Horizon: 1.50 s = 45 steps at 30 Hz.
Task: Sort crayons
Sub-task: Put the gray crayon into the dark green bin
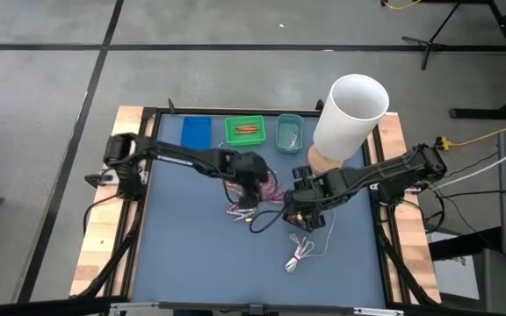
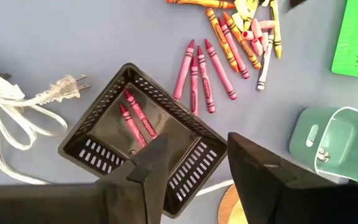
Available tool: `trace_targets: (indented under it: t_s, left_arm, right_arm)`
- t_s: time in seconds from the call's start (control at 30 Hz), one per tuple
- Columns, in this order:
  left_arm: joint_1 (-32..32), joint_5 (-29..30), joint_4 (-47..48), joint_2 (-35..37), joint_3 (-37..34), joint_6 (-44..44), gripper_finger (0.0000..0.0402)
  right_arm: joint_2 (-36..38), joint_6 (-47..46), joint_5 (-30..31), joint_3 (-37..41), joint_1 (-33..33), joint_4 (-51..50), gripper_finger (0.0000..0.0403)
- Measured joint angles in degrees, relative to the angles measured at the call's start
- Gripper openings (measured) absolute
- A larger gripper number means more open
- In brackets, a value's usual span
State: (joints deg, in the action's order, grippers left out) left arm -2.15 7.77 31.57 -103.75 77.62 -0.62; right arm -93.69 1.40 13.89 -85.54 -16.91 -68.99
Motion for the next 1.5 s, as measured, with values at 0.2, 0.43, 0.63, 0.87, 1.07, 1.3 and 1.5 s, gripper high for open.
trace_targets:
  t_s: [0.2, 0.43, 0.63, 0.87, 1.07, 1.3, 1.5]
  left_arm:
    - [-6.3, 4.5, 15.8, 3.4, 0.0, -2.6, 0.0116]
    - [-17.8, -3.7, 15.0, 3.4, -3.7, -8.6, 0.0116]
    - [-25.1, -4.2, 12.0, 3.4, -9.7, -12.1, 0.0116]
    - [-28.6, -0.9, 5.1, 3.4, -13.4, -13.1, 0.0116]
    - [-29.5, 2.9, 4.0, 3.3, -13.5, -13.5, 0.0116]
    - [-29.5, 1.8, 3.5, 0.3, -13.5, -14.8, 0.0116]
    - [-29.5, 4.7, 3.3, -1.9, -13.5, -14.9, 0.0116]
  right_arm:
    - [0.0, -0.3, 0.0, 0.0, 0.0, 0.0, 0.0163]
    - [0.0, -0.1, 0.0, 0.0, 0.0, -1.0, 0.0163]
    - [0.0, 0.1, 0.0, 0.0, 0.0, -1.1, 0.0163]
    - [0.0, 1.6, 0.0, 0.0, 0.0, 1.4, 0.0163]
    - [0.0, 1.9, 0.0, 0.0, 0.0, 2.1, 0.0163]
    - [0.0, 1.9, 0.0, 0.0, 0.0, 2.1, 0.0163]
    - [0.0, 1.9, 0.0, 0.0, 0.0, 2.6, 0.0163]
